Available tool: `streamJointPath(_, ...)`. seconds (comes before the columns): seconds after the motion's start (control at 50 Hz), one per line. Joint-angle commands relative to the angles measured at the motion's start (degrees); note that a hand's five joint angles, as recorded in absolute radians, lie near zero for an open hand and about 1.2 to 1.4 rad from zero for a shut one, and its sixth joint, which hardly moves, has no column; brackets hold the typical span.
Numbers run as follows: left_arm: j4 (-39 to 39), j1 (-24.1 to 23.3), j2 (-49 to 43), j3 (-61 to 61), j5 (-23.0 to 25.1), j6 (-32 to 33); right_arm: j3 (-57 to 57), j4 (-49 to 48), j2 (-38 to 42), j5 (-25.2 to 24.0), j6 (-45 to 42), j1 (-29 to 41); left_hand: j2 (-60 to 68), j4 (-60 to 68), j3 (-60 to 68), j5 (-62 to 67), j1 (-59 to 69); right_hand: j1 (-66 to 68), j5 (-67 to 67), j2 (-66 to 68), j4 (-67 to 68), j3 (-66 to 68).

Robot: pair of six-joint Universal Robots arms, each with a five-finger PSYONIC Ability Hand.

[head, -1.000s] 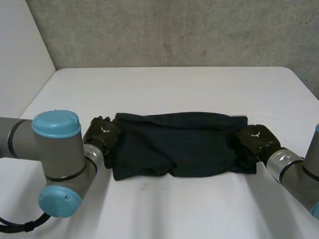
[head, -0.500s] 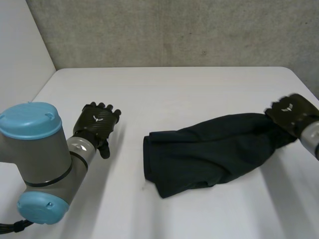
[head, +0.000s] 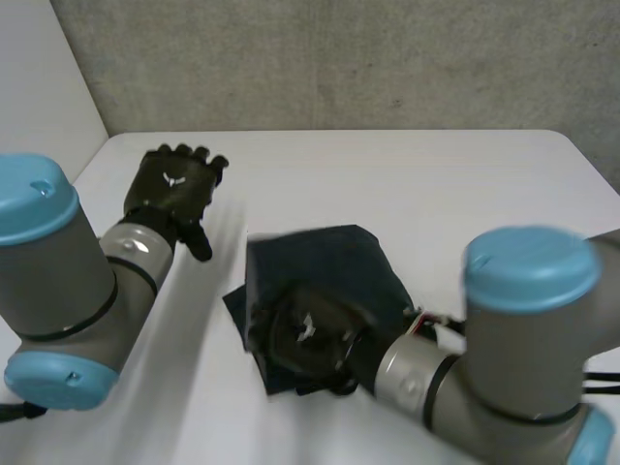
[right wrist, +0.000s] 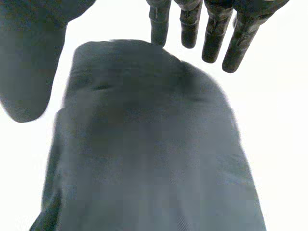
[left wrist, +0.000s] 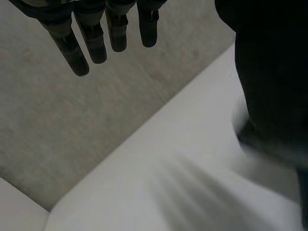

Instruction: Fold the shorts.

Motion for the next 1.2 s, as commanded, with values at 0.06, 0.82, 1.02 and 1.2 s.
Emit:
streamJointPath(0.06,-0.09,-5.24,-2.87,7.59,0.13,-4.56,-1.33,-2.34,-11.72,3.31,34.24,-13.94,-0.36,-0.60,-0.96,-1.48,-0.12,-1.62,-4.02,-2.71,-3.61,-2.12)
streamJointPath(0.82,-10.90,-12.89,-16.61,8.39,-4.88,-14.59,-14.87,5.22,13.41,12.38,24.97,-15.81,0.99,0.75,0.39,-0.13,1.23,-1.62,-4.02,-2.71,-3.61,-2.12)
streamJointPath(1.02,-11.86,-7.72,0.09,15.06,-4.00,-14.59,-20.05,1.18,-2.94,23.62,32.78,-15.99,0.99,0.74,0.38,-0.14,1.22,-1.62,-4.02,-2.71,-3.61,-2.12)
streamJointPath(1.2,-29.78,2.83,5.91,25.09,2.58,-14.24,-25.50,10.13,-8.23,31.81,35.25,-16.60,0.83,0.58,0.22,-0.30,1.06,-1.62,-4.02,-2.71,-3.61,-2.12)
